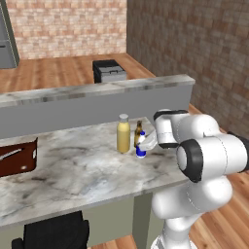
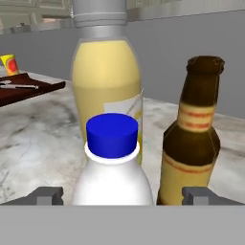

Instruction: Place the drinks on the dining counter in a tight cluster.

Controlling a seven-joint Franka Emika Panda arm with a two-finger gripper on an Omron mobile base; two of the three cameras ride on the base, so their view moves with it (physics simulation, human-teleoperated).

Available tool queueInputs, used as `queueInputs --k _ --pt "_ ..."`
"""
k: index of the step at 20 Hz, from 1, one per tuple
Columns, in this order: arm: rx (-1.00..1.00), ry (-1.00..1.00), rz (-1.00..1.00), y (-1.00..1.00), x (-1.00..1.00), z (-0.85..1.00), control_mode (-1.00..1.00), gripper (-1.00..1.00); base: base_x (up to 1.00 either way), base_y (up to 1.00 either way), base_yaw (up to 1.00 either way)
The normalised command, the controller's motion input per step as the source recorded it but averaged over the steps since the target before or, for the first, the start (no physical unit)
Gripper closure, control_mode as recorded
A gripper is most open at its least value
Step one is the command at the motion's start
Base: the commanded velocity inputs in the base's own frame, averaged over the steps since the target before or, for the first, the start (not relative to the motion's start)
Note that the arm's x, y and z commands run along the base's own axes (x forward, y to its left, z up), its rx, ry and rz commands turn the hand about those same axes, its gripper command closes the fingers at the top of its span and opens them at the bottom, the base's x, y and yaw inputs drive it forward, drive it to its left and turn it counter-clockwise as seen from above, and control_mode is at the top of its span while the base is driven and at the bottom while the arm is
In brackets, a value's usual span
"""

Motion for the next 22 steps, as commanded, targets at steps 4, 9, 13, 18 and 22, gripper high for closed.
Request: queueInputs --k 4,9,13,18,22 --pt "0.00 -0.03 -0.07 -0.04 0.00 0.00 -1.00 -1.00 0.00 0.00 0.00" --pt "0.00 -0.01 -0.05 -0.01 0.00 0.00 -1.00 -1.00 0.00 0.00 0.00" --pt "0.00 0.00 -0.04 -0.04 -0.12 0.02 -1.00 -1.00 0.00 0.00 0.00" --pt "0.00 0.00 -0.01 -0.06 -0.35 0.13 -1.00 -1.00 0.00 0.00 0.00" --pt "0.00 -0.01 0.00 0.00 -0.40 0.31 -1.00 -1.00 0.00 0.00 0.00"
